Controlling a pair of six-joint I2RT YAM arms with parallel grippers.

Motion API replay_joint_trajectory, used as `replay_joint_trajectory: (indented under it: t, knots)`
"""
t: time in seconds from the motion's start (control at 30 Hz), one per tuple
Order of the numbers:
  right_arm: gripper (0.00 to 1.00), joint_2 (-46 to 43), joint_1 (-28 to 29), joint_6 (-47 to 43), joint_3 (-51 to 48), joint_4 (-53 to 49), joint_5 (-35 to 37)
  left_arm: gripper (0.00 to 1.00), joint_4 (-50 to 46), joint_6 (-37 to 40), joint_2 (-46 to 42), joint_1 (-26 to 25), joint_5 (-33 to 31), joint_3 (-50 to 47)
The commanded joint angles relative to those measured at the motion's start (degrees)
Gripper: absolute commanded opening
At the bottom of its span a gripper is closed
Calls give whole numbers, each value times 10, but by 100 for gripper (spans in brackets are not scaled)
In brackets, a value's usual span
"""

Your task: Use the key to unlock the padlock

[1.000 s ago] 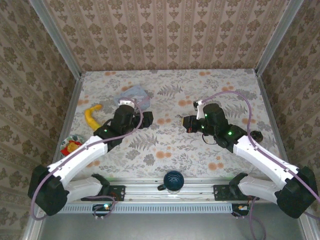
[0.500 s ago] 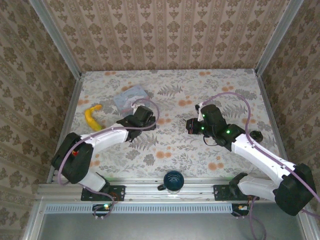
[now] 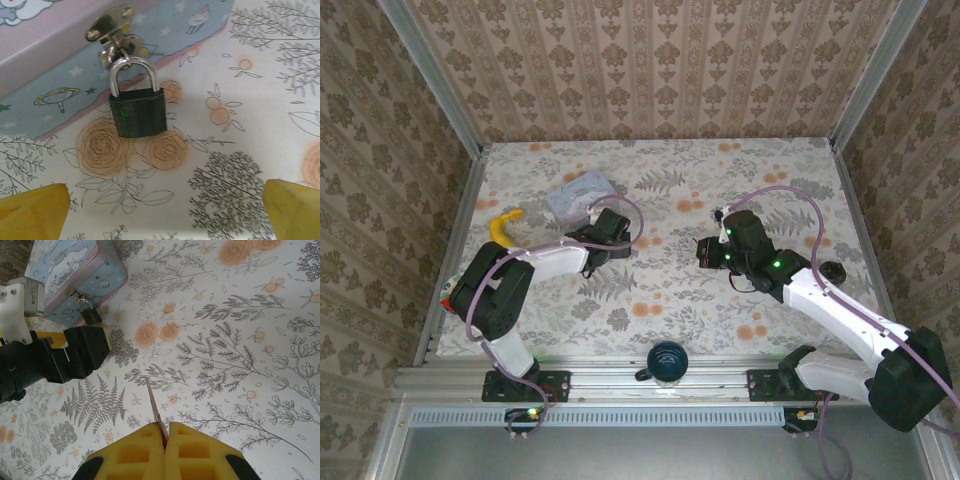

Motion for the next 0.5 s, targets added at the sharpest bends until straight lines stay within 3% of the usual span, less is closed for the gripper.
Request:
replay_joint_trajectory:
  t: [0.0, 0.47]
  knots:
    - [0, -6, -4, 2, -4, 5, 13, 100, 7, 14, 14, 16, -5, 19]
    - [0, 22, -9, 3, 17, 3, 11, 100, -28, 20, 16, 83, 5, 21]
